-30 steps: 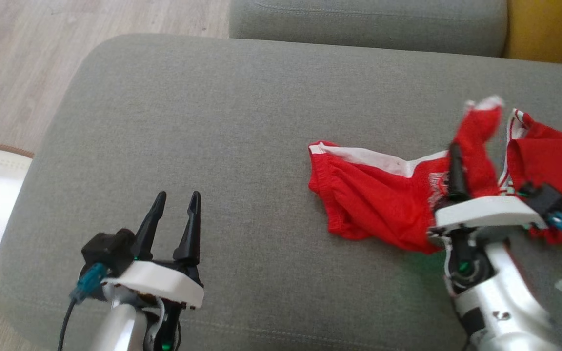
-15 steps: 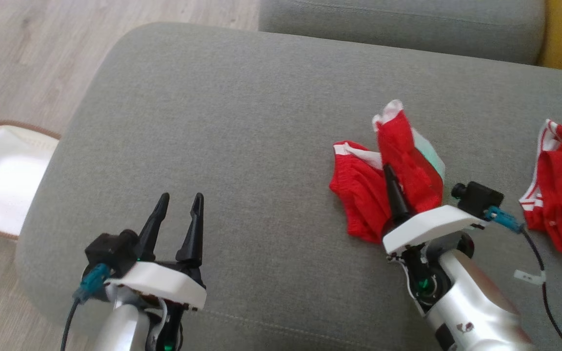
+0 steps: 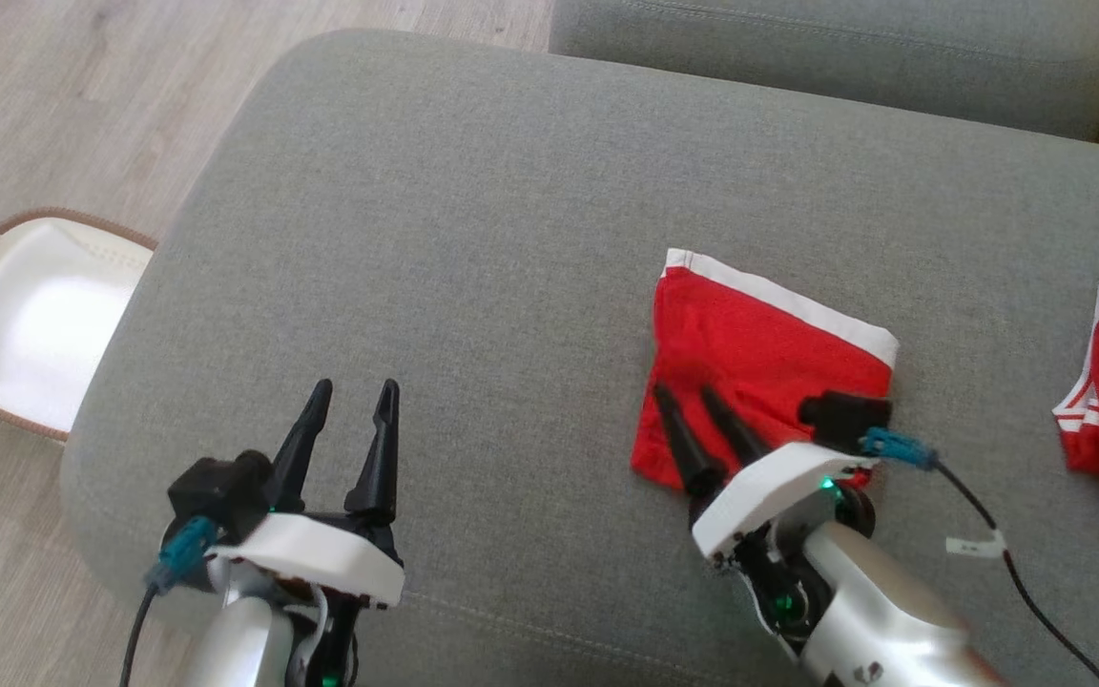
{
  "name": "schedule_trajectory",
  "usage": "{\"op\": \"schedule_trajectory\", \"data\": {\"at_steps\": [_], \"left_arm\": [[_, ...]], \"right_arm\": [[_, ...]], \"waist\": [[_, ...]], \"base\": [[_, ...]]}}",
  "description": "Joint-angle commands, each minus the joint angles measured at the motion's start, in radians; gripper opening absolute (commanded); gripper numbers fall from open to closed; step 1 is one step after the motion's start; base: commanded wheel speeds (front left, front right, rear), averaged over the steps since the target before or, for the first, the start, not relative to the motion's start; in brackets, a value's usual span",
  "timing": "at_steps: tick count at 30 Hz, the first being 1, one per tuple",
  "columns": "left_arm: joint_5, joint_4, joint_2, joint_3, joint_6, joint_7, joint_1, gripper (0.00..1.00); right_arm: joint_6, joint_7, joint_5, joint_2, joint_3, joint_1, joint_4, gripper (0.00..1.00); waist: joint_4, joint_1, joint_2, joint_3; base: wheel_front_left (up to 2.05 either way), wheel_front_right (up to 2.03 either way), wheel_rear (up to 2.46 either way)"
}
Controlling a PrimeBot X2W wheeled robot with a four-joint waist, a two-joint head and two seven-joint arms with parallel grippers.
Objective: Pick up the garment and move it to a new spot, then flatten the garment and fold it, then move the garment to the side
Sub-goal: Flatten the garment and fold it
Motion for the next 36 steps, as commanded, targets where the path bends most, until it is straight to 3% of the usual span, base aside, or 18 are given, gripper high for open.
{"op": "schedule_trajectory", "data": {"at_steps": [1, 8, 17, 22, 28, 32, 36], "left_arm": [[-0.005, -0.030, 0.012, 0.022, 0.005, -0.009, -0.023, 1.00], [-0.007, -0.031, 0.012, 0.018, 0.009, -0.009, -0.027, 1.00], [0.011, -0.056, 0.012, 0.059, 0.007, -0.009, -0.039, 1.00], [0.016, -0.083, 0.012, 0.091, 0.004, -0.009, -0.046, 1.00], [0.000, -0.144, 0.012, 0.122, 0.004, -0.009, -0.053, 1.00], [-0.010, -0.188, 0.012, 0.144, 0.014, -0.009, -0.052, 1.00], [-0.030, -0.218, 0.012, 0.162, 0.032, -0.009, -0.048, 1.00]], "right_arm": [[-0.001, 0.023, 0.008, 0.009, 0.039, -0.045, 0.003, 1.00], [-0.001, 0.062, 0.015, 0.009, 0.108, -0.074, 0.041, 1.00], [-0.001, -0.010, -0.113, 0.009, 0.105, -0.145, 0.020, 1.00], [-0.001, -0.042, -0.226, 0.001, -0.016, -0.142, -0.026, 1.00], [-0.001, -0.062, -0.482, -0.037, -0.225, -0.073, -0.120, 1.00], [-0.001, -0.067, -0.708, -0.028, -0.376, 0.023, -0.246, 1.00], [-0.001, -0.069, -0.831, 0.001, -0.492, 0.144, -0.397, 1.00]], "waist": [[0.000, 0.0000, 0.0000, 0.002], [-0.020, 0.0000, 0.0000, 0.008], [-0.132, 0.0000, 0.0000, -0.008], [-0.202, 0.0000, 0.0000, -0.024], [-0.272, 0.0000, 0.0000, -0.030], [-0.310, 0.0000, 0.0000, -0.025], [-0.340, 0.0000, 0.0000, -0.021]], "base": [[0.00, 0.00, 0.00], [0.00, 0.00, 0.00], [0.00, 0.00, 0.00], [0.00, 0.00, 0.00], [0.00, 0.00, 0.00], [0.00, 0.00, 0.00], [0.00, 0.00, 0.00]]}}
